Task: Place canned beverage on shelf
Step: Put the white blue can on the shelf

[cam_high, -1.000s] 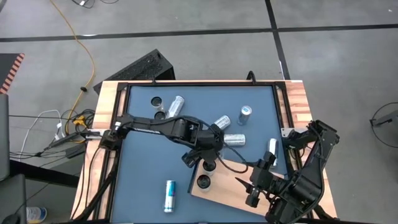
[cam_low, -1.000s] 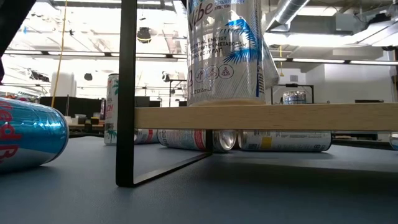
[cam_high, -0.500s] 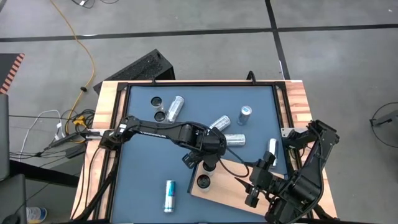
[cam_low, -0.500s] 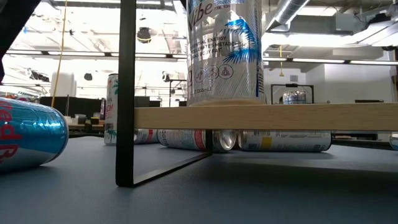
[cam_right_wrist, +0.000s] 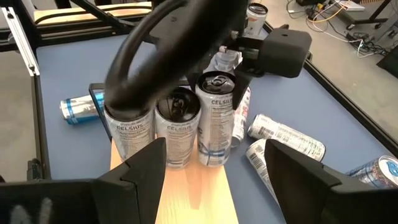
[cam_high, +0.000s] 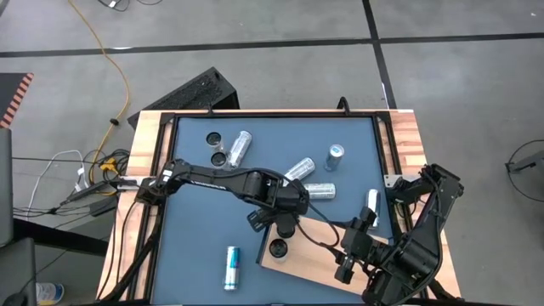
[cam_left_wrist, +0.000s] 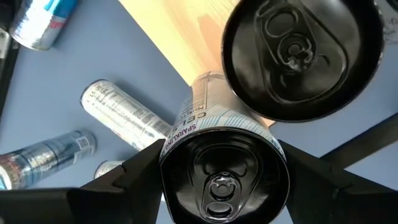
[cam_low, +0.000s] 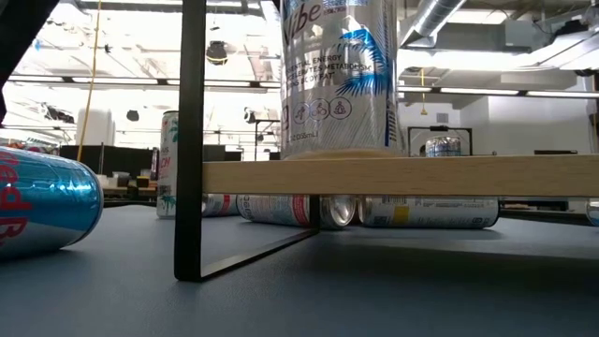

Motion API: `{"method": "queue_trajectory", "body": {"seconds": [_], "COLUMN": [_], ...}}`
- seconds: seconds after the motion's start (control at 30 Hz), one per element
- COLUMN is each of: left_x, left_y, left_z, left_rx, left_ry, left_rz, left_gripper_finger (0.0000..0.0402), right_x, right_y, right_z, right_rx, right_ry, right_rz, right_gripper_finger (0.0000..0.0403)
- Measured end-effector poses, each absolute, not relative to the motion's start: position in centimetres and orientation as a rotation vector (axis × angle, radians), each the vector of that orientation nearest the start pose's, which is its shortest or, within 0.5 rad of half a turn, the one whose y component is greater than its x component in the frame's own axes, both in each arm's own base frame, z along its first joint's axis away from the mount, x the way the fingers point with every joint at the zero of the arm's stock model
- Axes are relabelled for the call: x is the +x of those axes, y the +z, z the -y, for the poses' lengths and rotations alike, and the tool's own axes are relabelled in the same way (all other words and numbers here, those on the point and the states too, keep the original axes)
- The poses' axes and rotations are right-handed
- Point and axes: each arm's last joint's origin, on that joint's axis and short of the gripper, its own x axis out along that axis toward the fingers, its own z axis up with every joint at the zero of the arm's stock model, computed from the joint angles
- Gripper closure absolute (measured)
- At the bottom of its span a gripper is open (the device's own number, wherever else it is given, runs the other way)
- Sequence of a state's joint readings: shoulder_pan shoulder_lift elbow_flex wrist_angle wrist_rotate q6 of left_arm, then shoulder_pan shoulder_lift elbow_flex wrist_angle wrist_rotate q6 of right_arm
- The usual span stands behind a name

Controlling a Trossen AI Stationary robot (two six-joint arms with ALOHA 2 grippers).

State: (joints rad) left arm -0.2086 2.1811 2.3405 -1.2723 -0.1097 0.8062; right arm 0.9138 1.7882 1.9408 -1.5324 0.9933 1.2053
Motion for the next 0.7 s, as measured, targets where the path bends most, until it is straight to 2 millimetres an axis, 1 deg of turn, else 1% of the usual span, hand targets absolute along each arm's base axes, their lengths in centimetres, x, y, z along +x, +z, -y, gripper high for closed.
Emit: {"method": "queue_trajectory", "body": {"seconds": [0.47,0.7], "left_x": [43.56,43.66], "left_y": [33.07,33.13], "left_z": [8.87,8.95], "left_rx": [0.973,0.983], "left_ry": [-0.589,-0.588], "left_rz": [-1.015,-1.0], "left_gripper_finger": [0.0156,0.0156], "right_x": [21.82,21.82], "right_y": [37.58,37.58], "right_z": [-24.32,-24.32], "right_rx": [0.019,0.019], "right_ry": [-0.479,-0.479], "right_rz": [-0.586,-0.586], "right_gripper_finger": [0.0143,0.0143]}}
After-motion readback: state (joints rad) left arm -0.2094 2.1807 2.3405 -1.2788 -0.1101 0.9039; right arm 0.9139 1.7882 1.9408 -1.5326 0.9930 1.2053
